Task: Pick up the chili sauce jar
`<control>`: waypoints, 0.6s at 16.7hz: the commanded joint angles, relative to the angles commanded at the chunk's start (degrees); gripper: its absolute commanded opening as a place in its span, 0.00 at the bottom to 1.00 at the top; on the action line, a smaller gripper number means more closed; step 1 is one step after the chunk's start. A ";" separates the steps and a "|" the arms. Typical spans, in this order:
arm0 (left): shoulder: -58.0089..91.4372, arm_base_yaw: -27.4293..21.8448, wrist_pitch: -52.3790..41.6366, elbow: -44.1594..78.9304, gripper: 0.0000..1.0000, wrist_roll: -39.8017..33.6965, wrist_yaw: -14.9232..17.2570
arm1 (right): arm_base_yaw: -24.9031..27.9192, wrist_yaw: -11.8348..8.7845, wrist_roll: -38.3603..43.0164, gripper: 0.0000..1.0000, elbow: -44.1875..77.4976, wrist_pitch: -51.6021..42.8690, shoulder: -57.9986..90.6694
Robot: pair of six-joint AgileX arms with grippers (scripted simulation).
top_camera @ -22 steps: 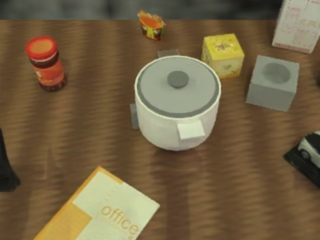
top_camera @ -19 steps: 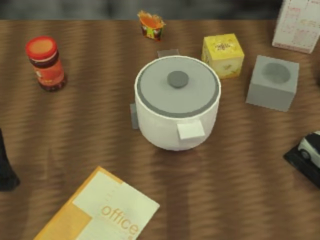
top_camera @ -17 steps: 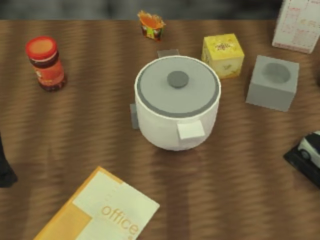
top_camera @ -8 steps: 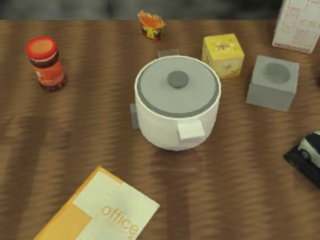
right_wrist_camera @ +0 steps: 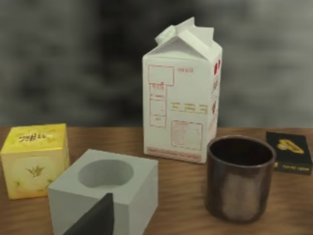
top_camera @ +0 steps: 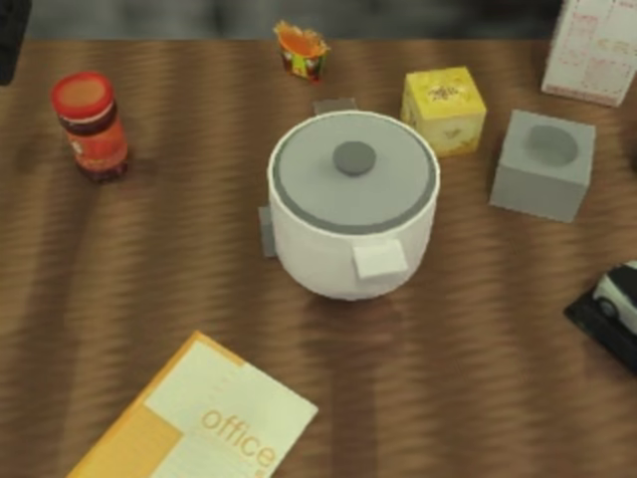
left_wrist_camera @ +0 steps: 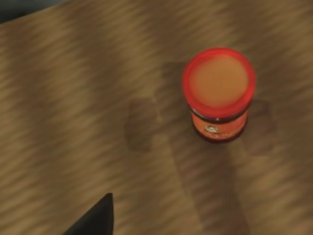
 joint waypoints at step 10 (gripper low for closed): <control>49.90 -0.59 -26.78 49.37 1.00 10.01 2.37 | 0.00 0.00 0.00 1.00 0.00 0.00 0.00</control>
